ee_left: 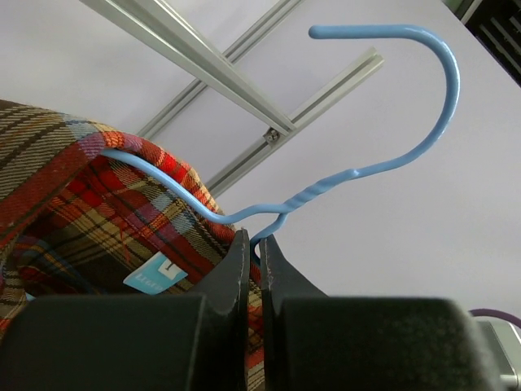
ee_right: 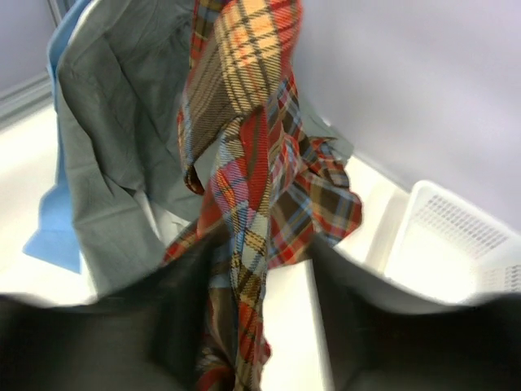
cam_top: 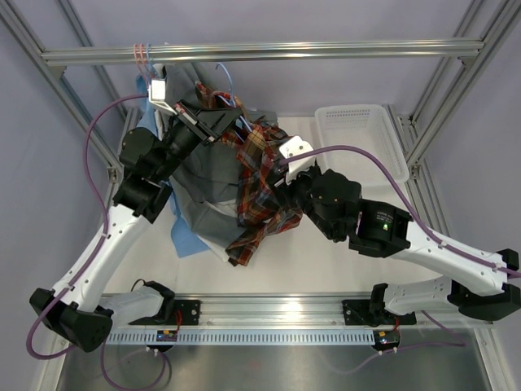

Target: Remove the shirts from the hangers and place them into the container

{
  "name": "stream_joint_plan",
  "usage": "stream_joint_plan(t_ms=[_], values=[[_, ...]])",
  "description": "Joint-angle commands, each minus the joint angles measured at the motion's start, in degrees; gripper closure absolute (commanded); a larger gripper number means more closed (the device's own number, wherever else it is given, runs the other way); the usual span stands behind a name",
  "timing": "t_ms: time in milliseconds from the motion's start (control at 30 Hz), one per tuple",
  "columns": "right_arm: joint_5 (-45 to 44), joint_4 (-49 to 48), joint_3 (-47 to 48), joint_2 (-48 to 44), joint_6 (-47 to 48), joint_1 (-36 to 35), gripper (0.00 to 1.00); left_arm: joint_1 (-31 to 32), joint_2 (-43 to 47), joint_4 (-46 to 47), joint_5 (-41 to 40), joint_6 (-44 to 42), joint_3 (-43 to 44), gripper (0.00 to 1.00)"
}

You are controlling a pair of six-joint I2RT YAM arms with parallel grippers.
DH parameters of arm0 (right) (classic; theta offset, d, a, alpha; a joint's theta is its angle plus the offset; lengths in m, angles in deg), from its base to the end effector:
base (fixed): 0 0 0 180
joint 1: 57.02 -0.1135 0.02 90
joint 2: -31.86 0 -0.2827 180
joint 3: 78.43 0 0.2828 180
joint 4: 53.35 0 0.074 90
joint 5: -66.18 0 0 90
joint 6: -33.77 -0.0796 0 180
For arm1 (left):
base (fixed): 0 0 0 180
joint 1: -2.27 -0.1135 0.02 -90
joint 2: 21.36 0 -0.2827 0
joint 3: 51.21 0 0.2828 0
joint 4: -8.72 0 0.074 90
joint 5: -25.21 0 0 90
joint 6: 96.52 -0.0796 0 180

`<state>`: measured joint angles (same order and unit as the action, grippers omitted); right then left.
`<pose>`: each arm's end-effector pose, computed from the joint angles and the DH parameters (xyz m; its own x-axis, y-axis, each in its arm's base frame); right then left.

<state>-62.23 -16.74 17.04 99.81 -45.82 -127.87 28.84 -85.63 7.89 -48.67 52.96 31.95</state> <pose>0.1449 0.2665 0.4846 0.0464 -0.2979 -0.9535 -0.5395 0.7958 -0.2750 0.2655 -0.1575 0.5064 -0.4327 -0.7089 -0.5570 0.5770 0.2569 -0.7753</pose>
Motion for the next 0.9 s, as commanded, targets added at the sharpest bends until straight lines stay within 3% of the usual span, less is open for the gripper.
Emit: stream_joint_plan(t_ms=[0, 100, 300, 400, 467, 567, 700, 867], values=[[-2.6, -4.2, -0.5, -1.7, 1.6, 0.1, 0.28, 0.1, -0.2, 0.6, -0.2, -2.0, 4.1, 1.00], [-2.3, -3.9, -0.2, -2.9, 0.7, 0.2, 0.13, 0.5, -0.7, -0.9, -0.9, -3.1, 5.3, 1.00], [1.4, -1.9, 2.6, -5.2, -1.4, 0.2, 0.09, 3.3, -1.8, -6.6, -8.8, -9.5, 7.6, 1.00], [2.5, -1.7, 5.0, -5.2, -2.2, 0.1, 0.12, 8.7, -1.9, -8.9, -18.3, -14.3, 8.0, 1.00], [4.0, -1.9, 5.6, -5.3, -3.1, 0.2, 0.23, 11.6, -2.0, -8.3, -25.7, -17.7, 7.4, 1.00], [4.5, -5.5, 3.4, -6.2, -5.4, 0.1, 0.49, 15.9, -1.2, -0.5, -31.9, -20.1, 2.4, 1.00], [4.1, -11.5, -2.3, -8.3, -9.2, 0.1, 0.49, 18.6, -2.3, 8.3, -38.4, -21.4, -1.0, 1.00], [3.0, -13.2, -4.5, -10.7, -12.6, 0.2, 0.44, 18.7, -5.3, 12.7, -39.1, -21.6, 0.7, 1.00]])
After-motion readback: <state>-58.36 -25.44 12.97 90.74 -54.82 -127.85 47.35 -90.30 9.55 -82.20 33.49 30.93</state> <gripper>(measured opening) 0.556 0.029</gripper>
